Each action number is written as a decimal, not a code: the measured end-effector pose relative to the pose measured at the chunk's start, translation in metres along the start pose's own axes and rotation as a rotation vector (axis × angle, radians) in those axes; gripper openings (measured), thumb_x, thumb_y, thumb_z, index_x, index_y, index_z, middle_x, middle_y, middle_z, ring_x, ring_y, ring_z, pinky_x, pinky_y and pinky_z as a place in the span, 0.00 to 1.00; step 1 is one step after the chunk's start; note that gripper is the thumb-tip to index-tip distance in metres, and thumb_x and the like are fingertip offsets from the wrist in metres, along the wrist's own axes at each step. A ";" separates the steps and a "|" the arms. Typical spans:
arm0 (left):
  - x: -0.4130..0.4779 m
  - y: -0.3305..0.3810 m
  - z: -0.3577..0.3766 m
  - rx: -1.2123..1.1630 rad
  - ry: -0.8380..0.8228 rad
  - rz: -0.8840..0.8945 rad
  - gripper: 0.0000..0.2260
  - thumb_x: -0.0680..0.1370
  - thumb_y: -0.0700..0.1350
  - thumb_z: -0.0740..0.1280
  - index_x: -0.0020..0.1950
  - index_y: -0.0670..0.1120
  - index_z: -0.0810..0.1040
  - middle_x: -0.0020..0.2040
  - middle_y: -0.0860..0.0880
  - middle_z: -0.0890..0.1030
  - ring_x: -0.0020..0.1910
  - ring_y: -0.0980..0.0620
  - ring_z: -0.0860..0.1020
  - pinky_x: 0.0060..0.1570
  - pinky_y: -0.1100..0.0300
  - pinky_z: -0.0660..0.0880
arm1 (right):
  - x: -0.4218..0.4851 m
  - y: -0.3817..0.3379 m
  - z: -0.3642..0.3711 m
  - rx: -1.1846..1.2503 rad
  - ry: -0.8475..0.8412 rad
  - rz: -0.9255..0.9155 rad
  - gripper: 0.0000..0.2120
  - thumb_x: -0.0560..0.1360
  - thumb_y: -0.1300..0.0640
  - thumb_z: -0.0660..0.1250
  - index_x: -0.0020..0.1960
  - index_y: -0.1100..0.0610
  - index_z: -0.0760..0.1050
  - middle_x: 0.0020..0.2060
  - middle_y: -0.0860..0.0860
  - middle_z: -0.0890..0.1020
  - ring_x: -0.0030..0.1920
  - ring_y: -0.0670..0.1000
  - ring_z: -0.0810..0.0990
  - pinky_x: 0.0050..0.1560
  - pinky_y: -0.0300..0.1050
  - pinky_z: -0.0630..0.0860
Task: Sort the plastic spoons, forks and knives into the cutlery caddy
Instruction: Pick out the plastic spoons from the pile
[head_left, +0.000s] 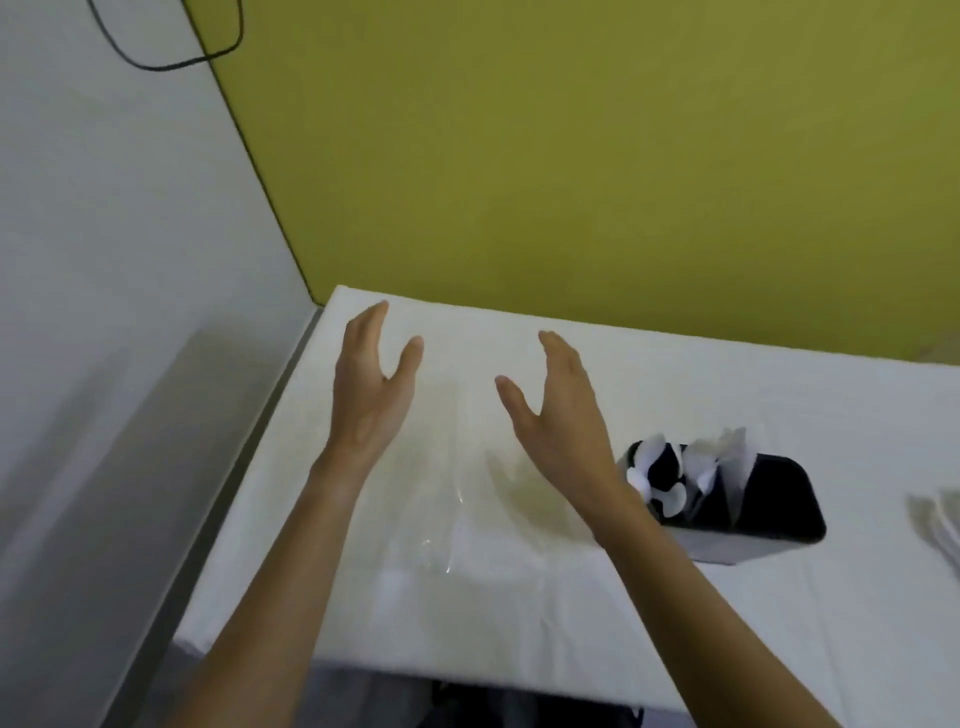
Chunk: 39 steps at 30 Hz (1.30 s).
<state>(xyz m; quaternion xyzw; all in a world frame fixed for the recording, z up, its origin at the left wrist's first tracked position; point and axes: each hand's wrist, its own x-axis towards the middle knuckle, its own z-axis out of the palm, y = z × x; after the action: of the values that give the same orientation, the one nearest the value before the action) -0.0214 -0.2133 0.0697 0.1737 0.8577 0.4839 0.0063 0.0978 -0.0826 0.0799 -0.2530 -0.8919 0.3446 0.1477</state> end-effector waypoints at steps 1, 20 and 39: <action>0.001 0.017 0.007 -0.020 0.000 0.025 0.23 0.80 0.48 0.63 0.74 0.46 0.64 0.73 0.50 0.66 0.71 0.56 0.63 0.63 0.70 0.57 | 0.003 0.005 -0.016 -0.002 0.043 -0.010 0.32 0.79 0.48 0.61 0.77 0.59 0.53 0.76 0.52 0.59 0.75 0.50 0.57 0.70 0.41 0.57; -0.139 0.236 0.295 -0.129 -0.376 0.245 0.17 0.80 0.46 0.63 0.68 0.45 0.72 0.67 0.52 0.73 0.64 0.60 0.69 0.63 0.68 0.61 | -0.071 0.295 -0.268 -0.011 0.198 0.197 0.26 0.79 0.53 0.62 0.74 0.59 0.60 0.71 0.51 0.68 0.71 0.50 0.66 0.66 0.37 0.60; -0.256 0.251 0.530 0.332 -0.699 0.020 0.24 0.73 0.63 0.66 0.63 0.52 0.71 0.56 0.52 0.71 0.55 0.52 0.74 0.47 0.59 0.71 | -0.142 0.516 -0.342 -0.028 0.158 0.535 0.05 0.76 0.57 0.67 0.52 0.53 0.77 0.43 0.47 0.80 0.38 0.42 0.76 0.42 0.38 0.74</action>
<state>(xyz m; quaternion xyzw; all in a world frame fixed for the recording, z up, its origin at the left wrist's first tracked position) 0.3874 0.2661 -0.0429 0.3352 0.8688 0.2500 0.2651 0.5452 0.3511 -0.0429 -0.5073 -0.7839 0.3383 0.1170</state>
